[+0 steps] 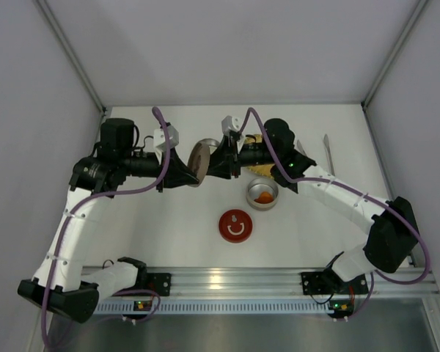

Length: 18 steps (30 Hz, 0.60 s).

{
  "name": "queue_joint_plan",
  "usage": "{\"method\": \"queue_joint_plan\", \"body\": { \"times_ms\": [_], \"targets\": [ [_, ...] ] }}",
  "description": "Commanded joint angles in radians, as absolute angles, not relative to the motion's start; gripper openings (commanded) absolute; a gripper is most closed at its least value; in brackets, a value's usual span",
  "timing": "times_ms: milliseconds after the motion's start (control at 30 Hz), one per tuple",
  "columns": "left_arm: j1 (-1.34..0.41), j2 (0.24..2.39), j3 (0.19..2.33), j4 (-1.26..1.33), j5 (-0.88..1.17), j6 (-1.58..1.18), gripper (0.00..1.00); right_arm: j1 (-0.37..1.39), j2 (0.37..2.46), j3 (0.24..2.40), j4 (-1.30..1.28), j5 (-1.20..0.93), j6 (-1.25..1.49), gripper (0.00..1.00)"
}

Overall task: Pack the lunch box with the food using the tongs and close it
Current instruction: Place the box lid at the center of the board.

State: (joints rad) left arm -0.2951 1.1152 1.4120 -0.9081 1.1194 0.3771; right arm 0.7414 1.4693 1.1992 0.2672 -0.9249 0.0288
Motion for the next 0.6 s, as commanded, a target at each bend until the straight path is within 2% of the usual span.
{"method": "queue_joint_plan", "body": {
  "times_ms": [0, 200, 300, 367, 400, 433, 467, 533, 567],
  "targets": [
    [-0.291, 1.101, 1.387, -0.839, 1.181, 0.341, 0.00, 0.726, 1.450, 1.203, 0.452, -0.908, 0.127, 0.22],
    [-0.282, 1.086, 1.370, -0.802, 1.181, 0.293, 0.00, 0.700, 1.434, 1.192, 0.453, -0.888, 0.152, 0.00],
    [-0.278, 1.085, 1.370, -0.781, 1.152, 0.250, 0.02, 0.674, 1.408, 1.192, 0.379, -0.874, 0.108, 0.00],
    [-0.273, 1.085, 1.370, -0.761, 1.105, 0.203, 0.25, 0.647, 1.390, 1.206, 0.234, -0.873, 0.069, 0.00],
    [-0.273, 1.085, 1.373, -0.758, 1.079, 0.183, 0.40, 0.617, 1.364, 1.213, 0.168, -0.877, 0.011, 0.00],
    [-0.270, 1.085, 1.376, -0.764, 1.030, 0.164, 0.74, 0.598, 1.349, 1.232, 0.091, -0.876, -0.041, 0.00],
    [-0.267, 1.085, 1.388, -0.775, 1.014, 0.167, 0.98, 0.557, 1.330, 1.241, -0.080, -0.877, -0.085, 0.00],
    [-0.261, 1.083, 1.411, -0.805, 0.976, 0.182, 0.99, 0.499, 1.276, 1.279, -0.261, -0.881, -0.225, 0.00],
    [-0.256, 1.081, 1.426, -0.821, 0.945, 0.183, 0.98, 0.432, 1.247, 1.298, -0.458, -0.881, -0.327, 0.00]
  ]
}}
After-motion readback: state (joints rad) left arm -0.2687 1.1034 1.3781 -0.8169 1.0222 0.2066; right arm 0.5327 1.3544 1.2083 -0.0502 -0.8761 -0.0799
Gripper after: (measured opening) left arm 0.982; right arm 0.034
